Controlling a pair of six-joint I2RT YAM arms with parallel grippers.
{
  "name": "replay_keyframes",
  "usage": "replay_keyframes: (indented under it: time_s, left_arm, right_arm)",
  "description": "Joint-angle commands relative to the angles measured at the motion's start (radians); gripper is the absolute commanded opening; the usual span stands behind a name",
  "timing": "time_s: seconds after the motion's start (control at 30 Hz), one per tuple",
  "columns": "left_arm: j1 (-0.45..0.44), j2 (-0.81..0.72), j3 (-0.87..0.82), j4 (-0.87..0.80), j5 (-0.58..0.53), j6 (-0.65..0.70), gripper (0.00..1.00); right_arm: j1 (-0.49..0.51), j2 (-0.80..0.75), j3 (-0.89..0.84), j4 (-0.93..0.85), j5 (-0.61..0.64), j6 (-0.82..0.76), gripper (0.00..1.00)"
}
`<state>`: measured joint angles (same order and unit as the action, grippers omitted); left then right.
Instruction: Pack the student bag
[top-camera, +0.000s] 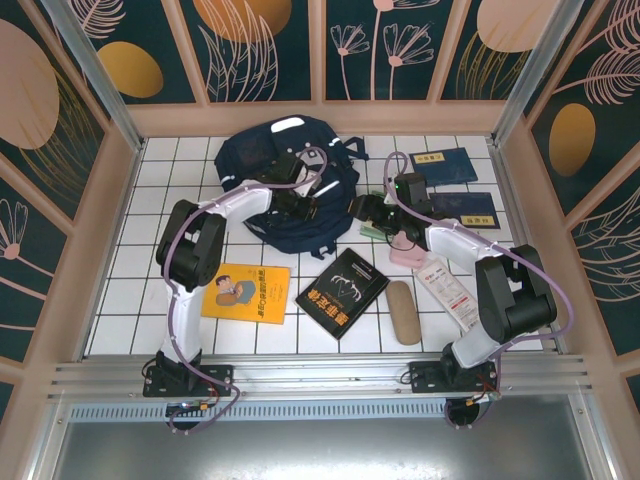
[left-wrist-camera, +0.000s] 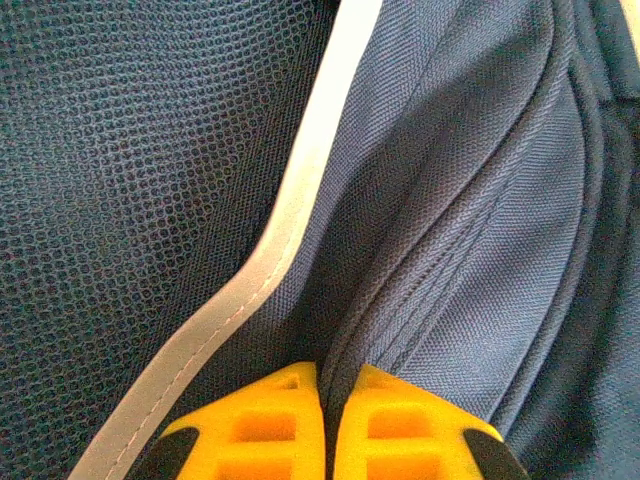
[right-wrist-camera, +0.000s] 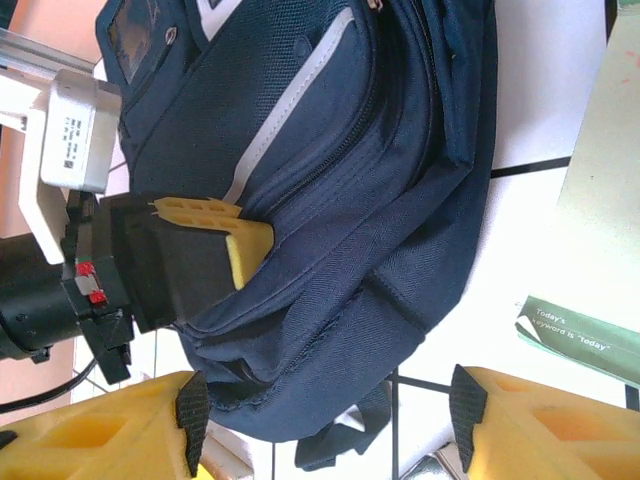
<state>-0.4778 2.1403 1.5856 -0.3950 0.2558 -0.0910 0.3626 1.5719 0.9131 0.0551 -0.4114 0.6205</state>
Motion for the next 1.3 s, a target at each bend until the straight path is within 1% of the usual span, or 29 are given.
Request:
replay_keyframes:
  time_s: [0.0,0.1,0.2,0.3,0.37,0.47,0.67,0.73,0.83,0.9,1.0,1.03,1.07,1.13,1.17,1.27]
  left_arm:
    - [0.024,-0.047,-0.014,0.064,0.056,-0.143,0.0]
    - [0.025,-0.104,-0.017,0.083,0.068,-0.208,0.0]
    - [0.024,-0.156,-0.033,0.095,0.101,-0.266,0.0]
    - [0.028,-0.221,-0.05,0.117,0.098,-0.327,0.0]
    - [0.038,-0.256,-0.046,0.119,0.094,-0.377,0.0]
    - [0.06,-0.298,-0.04,0.131,0.132,-0.438,0.0]
    - [0.086,-0.355,-0.035,0.114,0.066,-0.46,0.0]
    - [0.096,-0.36,-0.045,0.113,0.051,-0.457,0.0]
    - [0.1,-0.348,-0.054,0.079,-0.023,-0.408,0.0]
    - [0.107,-0.334,-0.078,0.097,-0.008,-0.408,0.0]
    - [0.11,-0.281,-0.076,0.115,0.059,-0.411,0.0]
    - [0.11,-0.265,-0.07,0.122,0.085,-0.414,0.04]
    - [0.11,-0.248,-0.066,0.126,0.104,-0.422,0.17]
    - [0.11,-0.242,-0.061,0.125,0.108,-0.427,0.4]
    - [0.11,-0.255,-0.063,0.121,0.099,-0.43,0.47]
    - [0.109,-0.345,-0.111,0.108,0.072,-0.436,0.56]
  right_arm:
    - [0.005,0.007,0.007,-0.027,0.062,0.021,0.65]
    - [0.001,0.034,0.045,-0.072,0.11,0.045,0.65]
    - [-0.002,0.069,0.086,-0.091,0.096,0.052,0.65]
    - [-0.005,0.112,0.132,-0.13,0.128,0.057,0.65]
    - [-0.005,0.147,0.171,-0.149,0.124,0.05,0.65]
    - [-0.004,0.196,0.225,-0.166,0.101,0.045,0.65]
    - [-0.004,0.265,0.317,-0.195,0.079,0.02,0.64]
    - [-0.005,0.257,0.336,-0.22,0.106,0.004,0.64]
    - [-0.004,0.208,0.324,-0.247,0.155,-0.019,0.65]
    - [-0.004,0.162,0.278,-0.251,0.178,-0.015,0.65]
    - [-0.001,0.077,0.167,-0.23,0.163,-0.011,0.65]
    - [0.003,0.051,0.132,-0.229,0.151,-0.018,0.65]
    - [0.008,0.032,0.108,-0.237,0.139,-0.033,0.65]
    - [0.009,0.016,0.086,-0.275,0.135,-0.066,0.66]
    - [0.01,0.015,0.084,-0.301,0.137,-0.09,0.67]
    - [0.026,0.015,0.082,-0.37,0.18,-0.14,0.68]
